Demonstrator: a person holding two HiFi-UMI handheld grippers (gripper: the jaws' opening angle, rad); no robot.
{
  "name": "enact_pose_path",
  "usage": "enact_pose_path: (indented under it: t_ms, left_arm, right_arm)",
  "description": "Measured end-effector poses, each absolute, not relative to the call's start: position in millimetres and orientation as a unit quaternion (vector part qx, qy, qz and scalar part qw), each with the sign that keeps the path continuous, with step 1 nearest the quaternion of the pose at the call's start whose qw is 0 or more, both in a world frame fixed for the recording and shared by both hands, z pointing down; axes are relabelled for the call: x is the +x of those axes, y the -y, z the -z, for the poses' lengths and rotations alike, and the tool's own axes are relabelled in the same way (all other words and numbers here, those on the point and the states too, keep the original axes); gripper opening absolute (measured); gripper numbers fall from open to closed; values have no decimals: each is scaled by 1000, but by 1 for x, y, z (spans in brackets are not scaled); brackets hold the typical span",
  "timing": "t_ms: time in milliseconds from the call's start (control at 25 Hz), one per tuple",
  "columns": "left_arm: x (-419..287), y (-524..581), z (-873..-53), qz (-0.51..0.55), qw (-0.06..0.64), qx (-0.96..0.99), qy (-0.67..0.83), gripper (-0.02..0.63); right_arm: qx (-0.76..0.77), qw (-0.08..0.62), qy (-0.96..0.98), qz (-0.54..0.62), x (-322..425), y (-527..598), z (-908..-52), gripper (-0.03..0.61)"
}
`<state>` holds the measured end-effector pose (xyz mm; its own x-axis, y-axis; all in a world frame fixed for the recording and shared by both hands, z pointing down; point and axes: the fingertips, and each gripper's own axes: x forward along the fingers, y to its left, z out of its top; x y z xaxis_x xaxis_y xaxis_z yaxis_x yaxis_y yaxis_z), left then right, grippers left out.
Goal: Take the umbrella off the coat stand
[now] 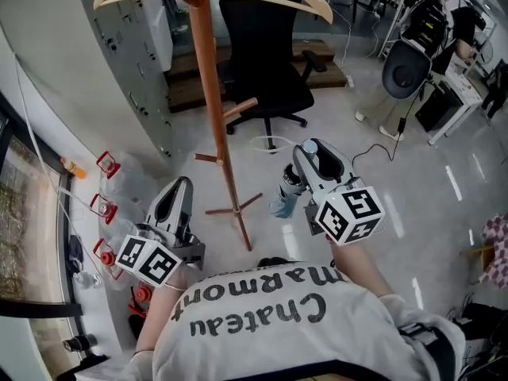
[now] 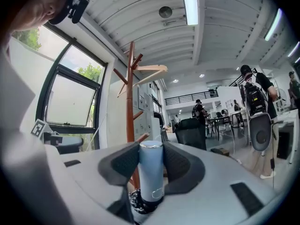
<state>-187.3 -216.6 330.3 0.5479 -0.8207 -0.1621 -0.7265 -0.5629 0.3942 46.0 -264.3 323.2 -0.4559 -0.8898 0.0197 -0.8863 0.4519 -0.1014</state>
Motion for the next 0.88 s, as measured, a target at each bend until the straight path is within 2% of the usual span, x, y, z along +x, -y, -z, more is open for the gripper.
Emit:
enact_pose_path:
  t_ms: [360, 880]
  left_arm:
    - [-165, 208, -320, 170, 130, 862, 460, 23]
    - [-137, 178, -309, 179, 123, 825, 522, 23]
  right_arm:
    - [-453, 34, -889, 55, 23, 255, -314, 167]
    - [-399, 15, -916, 36, 49, 253, -302, 167]
